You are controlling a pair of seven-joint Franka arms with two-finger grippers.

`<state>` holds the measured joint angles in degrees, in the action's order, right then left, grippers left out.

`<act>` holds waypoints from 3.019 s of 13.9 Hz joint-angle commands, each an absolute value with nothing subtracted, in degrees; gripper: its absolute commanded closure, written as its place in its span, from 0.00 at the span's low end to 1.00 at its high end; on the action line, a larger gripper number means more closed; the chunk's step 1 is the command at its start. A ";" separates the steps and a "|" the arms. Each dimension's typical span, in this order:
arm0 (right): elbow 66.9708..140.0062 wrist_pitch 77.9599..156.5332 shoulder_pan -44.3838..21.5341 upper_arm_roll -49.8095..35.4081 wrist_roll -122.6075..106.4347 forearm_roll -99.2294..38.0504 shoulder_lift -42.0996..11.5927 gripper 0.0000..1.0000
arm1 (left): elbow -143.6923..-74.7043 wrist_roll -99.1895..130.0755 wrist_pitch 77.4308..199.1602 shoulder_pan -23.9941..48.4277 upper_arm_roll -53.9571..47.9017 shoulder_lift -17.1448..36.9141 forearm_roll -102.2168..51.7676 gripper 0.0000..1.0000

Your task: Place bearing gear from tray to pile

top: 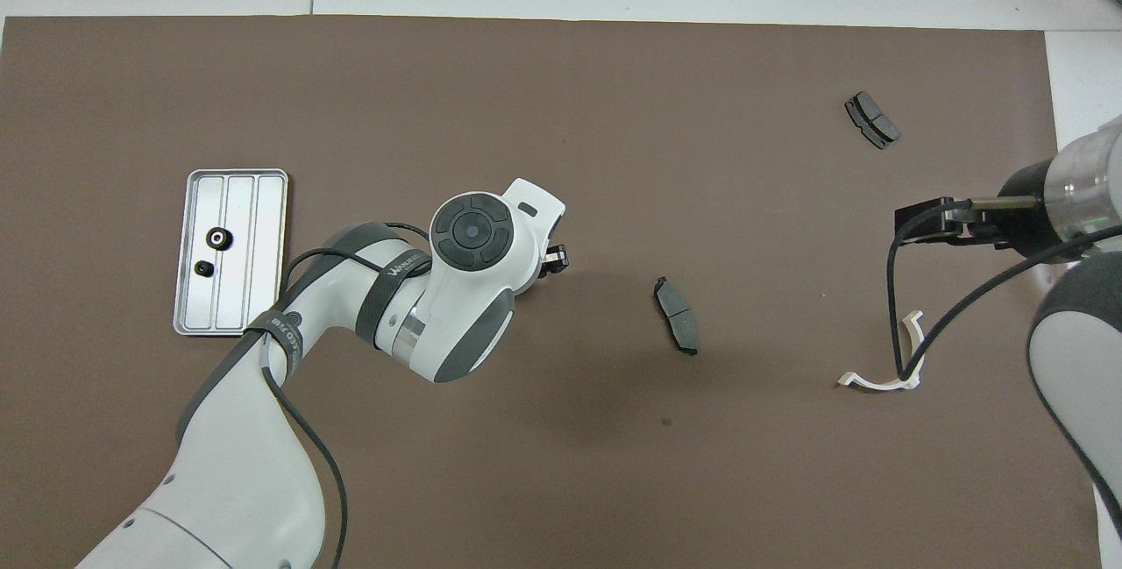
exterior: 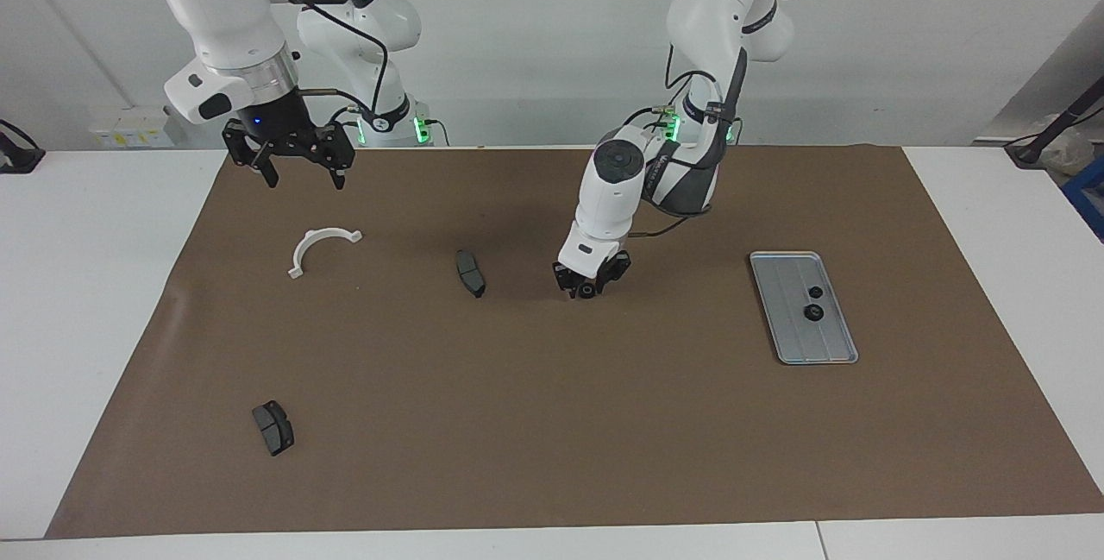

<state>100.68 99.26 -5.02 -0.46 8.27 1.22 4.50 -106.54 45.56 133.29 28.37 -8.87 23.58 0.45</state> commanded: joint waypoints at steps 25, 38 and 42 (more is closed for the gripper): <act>88.59 128.93 -38.23 -0.79 56.33 8.44 -34.18 0.00 | -113.02 -26.98 126.65 -10.28 -8.00 17.40 5.89 0.37; 93.69 132.01 -39.11 -2.02 56.60 7.38 -33.49 0.26 | -114.70 -26.72 129.29 -10.46 -8.00 17.58 5.89 0.87; 93.78 132.71 -39.11 -2.46 56.78 7.38 -33.49 0.33 | -110.40 -25.15 128.32 -9.58 -8.00 18.37 5.45 0.99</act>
<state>92.70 130.99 -39.39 -2.00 55.00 7.81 -33.94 -112.13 -26.09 128.28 -9.55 -7.67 18.57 5.20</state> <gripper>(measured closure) 0.300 0.678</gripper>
